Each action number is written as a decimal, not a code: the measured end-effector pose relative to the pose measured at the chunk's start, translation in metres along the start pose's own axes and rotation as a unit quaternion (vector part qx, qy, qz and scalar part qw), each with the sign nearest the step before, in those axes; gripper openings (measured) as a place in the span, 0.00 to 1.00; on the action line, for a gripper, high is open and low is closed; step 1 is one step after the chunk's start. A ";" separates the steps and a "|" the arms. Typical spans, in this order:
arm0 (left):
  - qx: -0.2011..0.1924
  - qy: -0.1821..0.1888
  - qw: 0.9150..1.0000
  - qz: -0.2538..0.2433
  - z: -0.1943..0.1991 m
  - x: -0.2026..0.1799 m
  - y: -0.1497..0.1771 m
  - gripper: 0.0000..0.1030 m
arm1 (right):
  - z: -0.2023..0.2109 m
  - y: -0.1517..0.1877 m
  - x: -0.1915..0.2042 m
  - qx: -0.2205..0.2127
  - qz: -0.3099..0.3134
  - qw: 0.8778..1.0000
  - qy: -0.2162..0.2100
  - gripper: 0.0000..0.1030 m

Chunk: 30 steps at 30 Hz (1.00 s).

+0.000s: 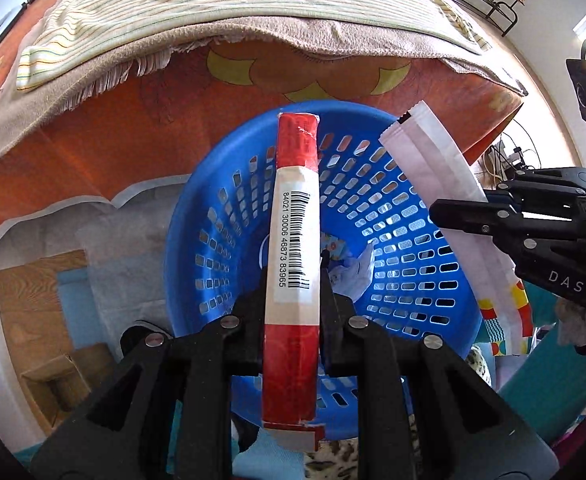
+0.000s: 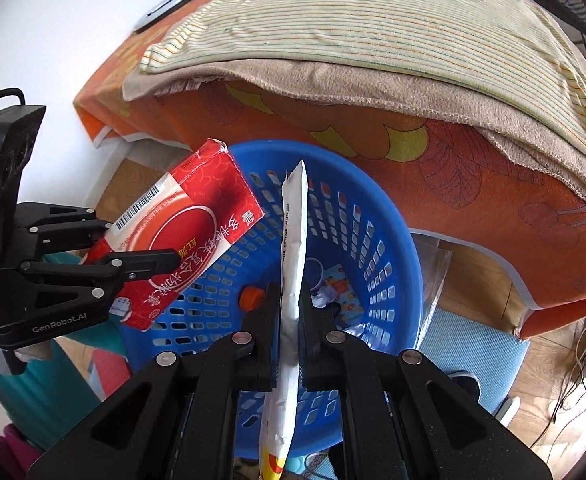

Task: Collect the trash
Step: 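Carry box and wrapper to the blue basket and open both tools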

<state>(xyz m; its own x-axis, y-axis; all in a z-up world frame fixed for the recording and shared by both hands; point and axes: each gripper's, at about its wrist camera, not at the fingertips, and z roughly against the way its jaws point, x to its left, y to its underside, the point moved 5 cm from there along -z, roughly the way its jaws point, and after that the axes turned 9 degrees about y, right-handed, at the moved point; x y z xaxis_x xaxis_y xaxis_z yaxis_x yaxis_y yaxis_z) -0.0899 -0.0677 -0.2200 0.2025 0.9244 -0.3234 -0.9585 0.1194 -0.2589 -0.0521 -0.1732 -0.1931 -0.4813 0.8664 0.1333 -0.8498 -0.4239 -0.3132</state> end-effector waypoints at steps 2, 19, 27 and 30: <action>0.001 -0.002 1.000 0.002 -0.002 0.000 0.000 0.16 | 0.000 -0.001 -0.001 0.000 -0.003 1.000 0.000 0.06; 0.008 -0.016 1.000 0.009 -0.010 0.006 0.000 0.38 | -0.002 -0.001 -0.007 0.006 -0.010 1.000 0.021 0.38; -0.002 -0.022 1.000 0.010 -0.007 0.009 -0.005 0.57 | 0.000 -0.004 -0.010 0.000 -0.009 0.999 0.039 0.56; -0.003 -0.030 1.000 0.005 -0.006 0.008 -0.007 0.58 | 0.002 -0.006 -0.012 -0.003 -0.011 0.999 0.049 0.59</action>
<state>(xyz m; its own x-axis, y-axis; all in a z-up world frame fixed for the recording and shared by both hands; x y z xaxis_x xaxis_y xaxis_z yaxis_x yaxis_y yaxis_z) -0.0808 -0.0633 -0.2260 0.1799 0.9457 -0.2708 -0.9593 0.1077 -0.2611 -0.0416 -0.1820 -0.1916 -0.4386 0.8974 0.0483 -0.8586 -0.4025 -0.3175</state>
